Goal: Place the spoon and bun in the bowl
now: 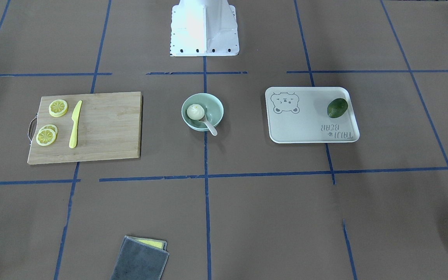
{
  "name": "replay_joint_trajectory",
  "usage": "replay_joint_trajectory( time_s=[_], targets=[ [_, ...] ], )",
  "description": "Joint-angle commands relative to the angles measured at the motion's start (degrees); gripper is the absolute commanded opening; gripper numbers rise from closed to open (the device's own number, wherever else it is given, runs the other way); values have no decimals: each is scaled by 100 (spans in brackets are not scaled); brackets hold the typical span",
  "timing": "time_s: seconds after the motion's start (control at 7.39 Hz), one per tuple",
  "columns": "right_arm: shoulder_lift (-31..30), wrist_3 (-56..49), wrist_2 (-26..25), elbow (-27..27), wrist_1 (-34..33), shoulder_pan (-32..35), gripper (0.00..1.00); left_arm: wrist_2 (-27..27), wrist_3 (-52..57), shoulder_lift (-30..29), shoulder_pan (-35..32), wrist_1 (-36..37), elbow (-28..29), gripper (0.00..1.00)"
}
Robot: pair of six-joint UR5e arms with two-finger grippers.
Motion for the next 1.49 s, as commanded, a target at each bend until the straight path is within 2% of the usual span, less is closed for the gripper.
replay_joint_trajectory(
  time_s=[0.0, 1.35],
  targets=[
    [-4, 38, -6, -118, 205, 0, 100, -5, -5, 3, 0, 0, 0, 100],
    [14, 204, 108, -118, 197, 0, 100, -14, -216, 11, -44, 26, 0, 100]
  ],
)
